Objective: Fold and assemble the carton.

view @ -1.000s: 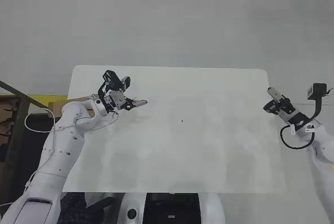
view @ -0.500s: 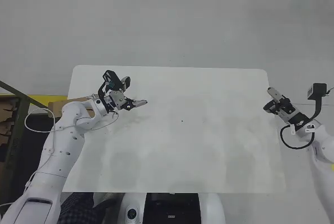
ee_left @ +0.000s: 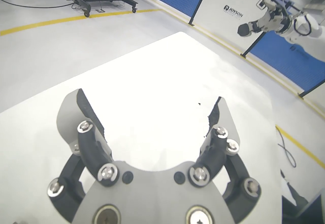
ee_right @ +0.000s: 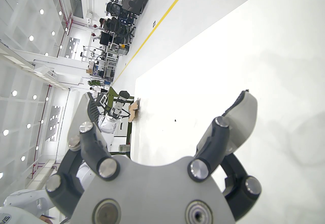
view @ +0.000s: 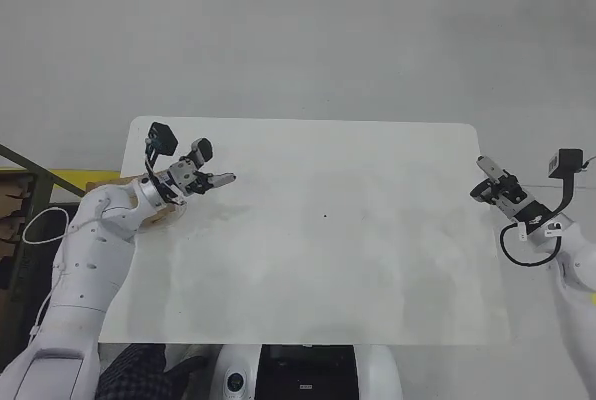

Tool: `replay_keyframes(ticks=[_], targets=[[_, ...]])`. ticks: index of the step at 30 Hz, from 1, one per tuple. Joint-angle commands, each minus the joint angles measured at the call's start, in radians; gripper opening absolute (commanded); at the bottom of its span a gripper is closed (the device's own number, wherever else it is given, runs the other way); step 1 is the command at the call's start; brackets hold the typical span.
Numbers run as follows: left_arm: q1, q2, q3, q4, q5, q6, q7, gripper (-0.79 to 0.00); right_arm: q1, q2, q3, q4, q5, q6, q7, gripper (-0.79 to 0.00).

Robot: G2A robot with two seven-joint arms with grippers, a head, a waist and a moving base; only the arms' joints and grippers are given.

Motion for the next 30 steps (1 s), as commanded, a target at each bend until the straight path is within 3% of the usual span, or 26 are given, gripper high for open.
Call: replay_keyframes(ticks=[1,11,17,20,30], targets=[[0.019,0.01,-0.018,-0.006,-0.089,0.001,-0.038,0.0,0.0,0.0,0.0,0.0,0.0,0.0,0.0,0.0],[0.221,0.094,-0.192,-0.075,-0.59,0.001,-0.319,0.0,0.0,0.0,0.0,0.0,0.0,0.0,0.0,0.0],[0.341,0.125,-0.29,-0.089,-0.841,0.001,-0.411,0.0,0.0,0.0,0.0,0.0,0.0,0.0,0.0,0.0],[0.348,0.131,-0.286,-0.091,-0.929,0.001,-0.461,0.0,0.0,0.0,0.0,0.0,0.0,0.0,0.0,0.0],[0.348,0.131,-0.286,-0.091,-0.929,0.001,-0.461,0.0,0.0,0.0,0.0,0.0,0.0,0.0,0.0,0.0]])
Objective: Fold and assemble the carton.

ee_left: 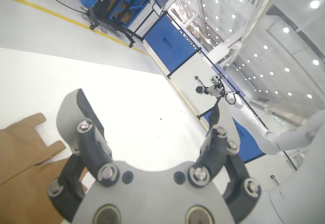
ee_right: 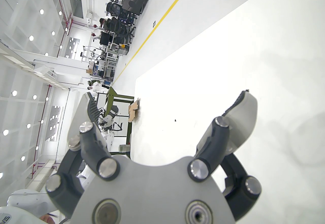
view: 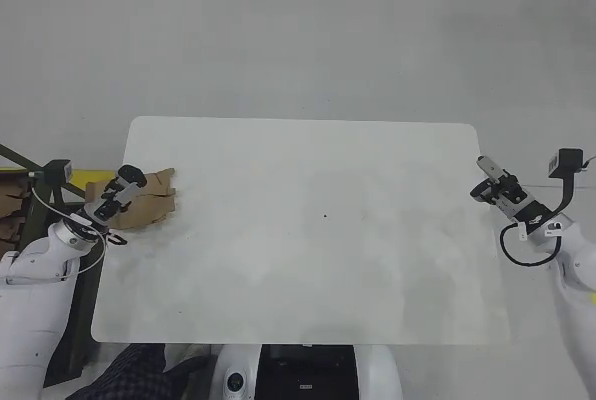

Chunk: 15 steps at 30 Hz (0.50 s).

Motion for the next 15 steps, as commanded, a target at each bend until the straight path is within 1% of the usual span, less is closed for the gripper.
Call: replay_keyframes(ticks=[1,7,11,15], targets=[[0.0,0.0,0.0,0.0,0.0,0.0,0.0,0.0,0.0,0.0,0.0,0.0,0.0,0.0,0.0,0.0],[0.0,0.0,0.0,0.0,0.0,0.0,0.0,0.0,0.0,0.0,0.0,0.0,0.0,0.0,0.0,0.0],[0.002,0.005,-0.027,0.017,0.002,0.073,0.015,0.0,0.0,0.0,0.0,0.0,0.0,0.0,0.0,0.0],[0.014,0.015,-0.068,0.075,-0.065,0.128,-0.019,0.0,0.0,0.0,0.0,0.0,0.0,0.0,0.0,0.0]])
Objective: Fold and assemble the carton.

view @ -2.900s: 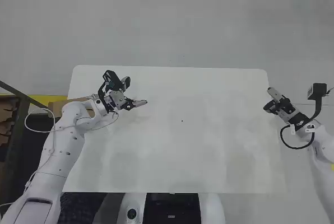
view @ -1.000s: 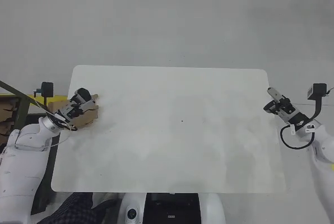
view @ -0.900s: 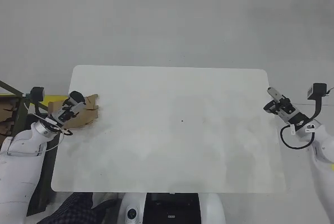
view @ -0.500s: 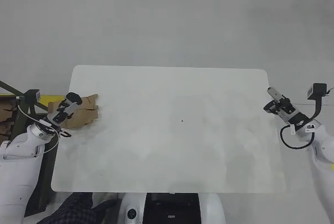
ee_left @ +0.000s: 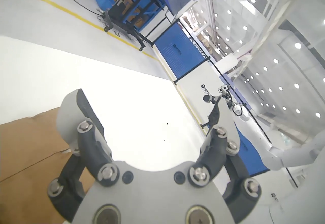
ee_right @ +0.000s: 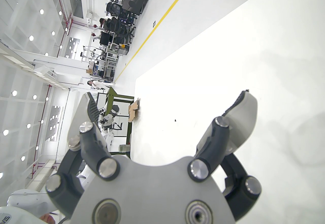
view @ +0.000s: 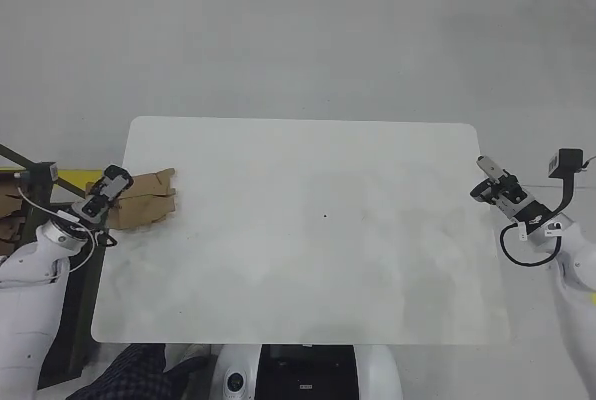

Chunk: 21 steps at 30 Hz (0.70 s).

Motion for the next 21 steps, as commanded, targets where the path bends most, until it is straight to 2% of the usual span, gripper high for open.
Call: replay_keyframes(ticks=[1,5,11,15,21], targets=[[0.001,0.006,-0.022,0.038,-0.043,0.022,-0.028,0.0,0.0,0.0,0.0,0.0,0.0,0.0,0.0,0.0],[-0.014,0.015,-0.05,0.141,-0.151,0.066,-0.104,0.0,0.0,0.0,0.0,0.0,0.0,0.0,0.0,0.0],[-0.077,0.03,-0.092,0.31,-0.277,0.103,-0.21,0.0,0.0,0.0,0.0,0.0,0.0,0.0,0.0,0.0],[-0.145,0.039,-0.11,0.439,-0.303,0.128,-0.243,0.0,0.0,0.0,0.0,0.0,0.0,0.0,0.0,0.0],[-0.246,0.048,-0.108,0.599,-0.269,0.09,-0.227,0.0,0.0,0.0,0.0,0.0,0.0,0.0,0.0,0.0]])
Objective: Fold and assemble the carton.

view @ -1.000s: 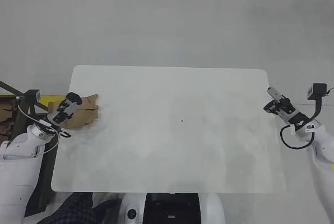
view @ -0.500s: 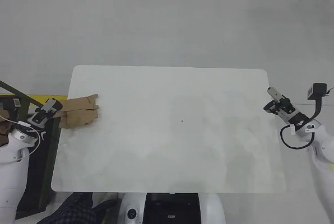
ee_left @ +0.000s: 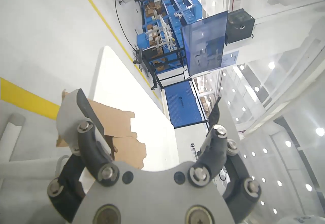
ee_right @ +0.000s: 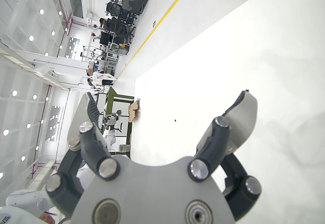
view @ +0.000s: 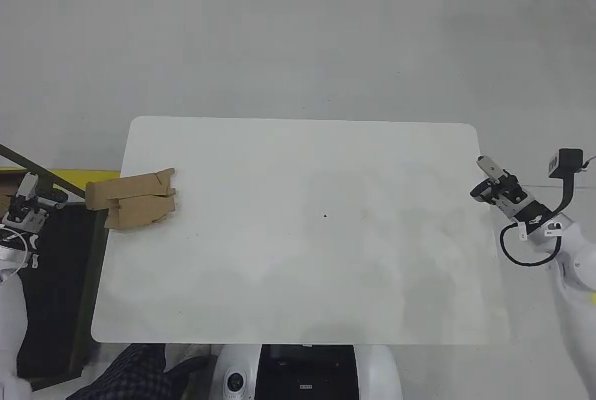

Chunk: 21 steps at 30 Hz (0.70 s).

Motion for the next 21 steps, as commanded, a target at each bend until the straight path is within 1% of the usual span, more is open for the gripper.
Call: replay_keyframes(ticks=[1,3,6,13,21], targets=[[-0.029,0.002,0.007,0.045,0.027,-0.01,0.016,0.0,0.0,0.0,0.0,0.0,0.0,0.0,0.0,0.0],[-0.055,0.004,0.021,0.091,0.082,-0.027,0.05,0.0,0.0,0.0,0.0,0.0,0.0,0.0,0.0,0.0],[-0.097,-0.001,0.056,0.16,0.155,-0.029,0.102,0.0,0.0,0.0,0.0,0.0,0.0,0.0,0.0,0.0],[-0.187,-0.028,0.137,0.29,0.278,-0.035,0.23,0.0,0.0,0.0,0.0,0.0,0.0,0.0,0.0,0.0],[-0.25,-0.05,0.202,0.354,0.387,-0.022,0.319,0.0,0.0,0.0,0.0,0.0,0.0,0.0,0.0,0.0]])
